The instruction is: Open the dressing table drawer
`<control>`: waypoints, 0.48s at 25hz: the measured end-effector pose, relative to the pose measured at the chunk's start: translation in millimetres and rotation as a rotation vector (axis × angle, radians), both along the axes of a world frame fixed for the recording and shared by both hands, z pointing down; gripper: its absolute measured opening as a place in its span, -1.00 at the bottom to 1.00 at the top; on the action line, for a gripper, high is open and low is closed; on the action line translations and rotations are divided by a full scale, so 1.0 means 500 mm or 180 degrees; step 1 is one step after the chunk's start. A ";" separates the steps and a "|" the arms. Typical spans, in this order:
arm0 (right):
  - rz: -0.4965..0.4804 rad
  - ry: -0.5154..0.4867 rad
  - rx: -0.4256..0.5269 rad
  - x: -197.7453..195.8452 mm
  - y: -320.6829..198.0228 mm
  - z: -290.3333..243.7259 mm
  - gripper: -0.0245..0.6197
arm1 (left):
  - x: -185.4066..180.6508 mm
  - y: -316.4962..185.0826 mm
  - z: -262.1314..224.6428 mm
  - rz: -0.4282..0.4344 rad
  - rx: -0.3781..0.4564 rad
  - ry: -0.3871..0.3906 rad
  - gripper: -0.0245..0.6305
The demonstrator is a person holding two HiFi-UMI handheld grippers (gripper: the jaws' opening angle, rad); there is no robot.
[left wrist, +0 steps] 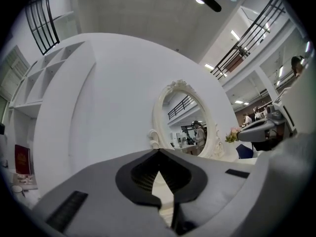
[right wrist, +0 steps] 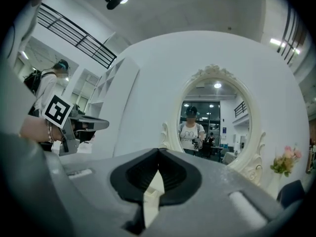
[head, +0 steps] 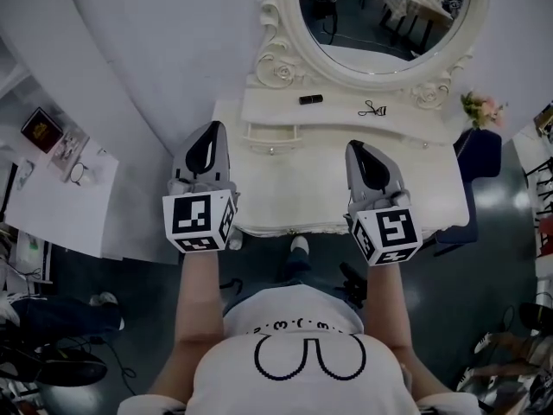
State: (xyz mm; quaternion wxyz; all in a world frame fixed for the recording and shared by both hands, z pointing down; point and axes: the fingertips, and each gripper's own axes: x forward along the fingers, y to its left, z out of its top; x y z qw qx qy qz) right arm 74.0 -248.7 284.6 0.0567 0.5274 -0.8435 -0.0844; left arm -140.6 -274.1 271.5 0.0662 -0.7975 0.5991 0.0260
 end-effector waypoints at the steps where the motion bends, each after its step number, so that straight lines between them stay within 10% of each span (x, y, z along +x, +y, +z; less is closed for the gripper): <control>1: -0.0005 0.0011 0.0024 -0.001 -0.004 -0.005 -0.93 | 0.002 -0.004 -0.005 0.0009 0.0022 0.0003 -0.93; 12: -0.0043 0.0055 0.0035 -0.008 -0.031 -0.012 -0.93 | 0.004 -0.027 -0.012 0.0023 0.0012 -0.0029 -0.93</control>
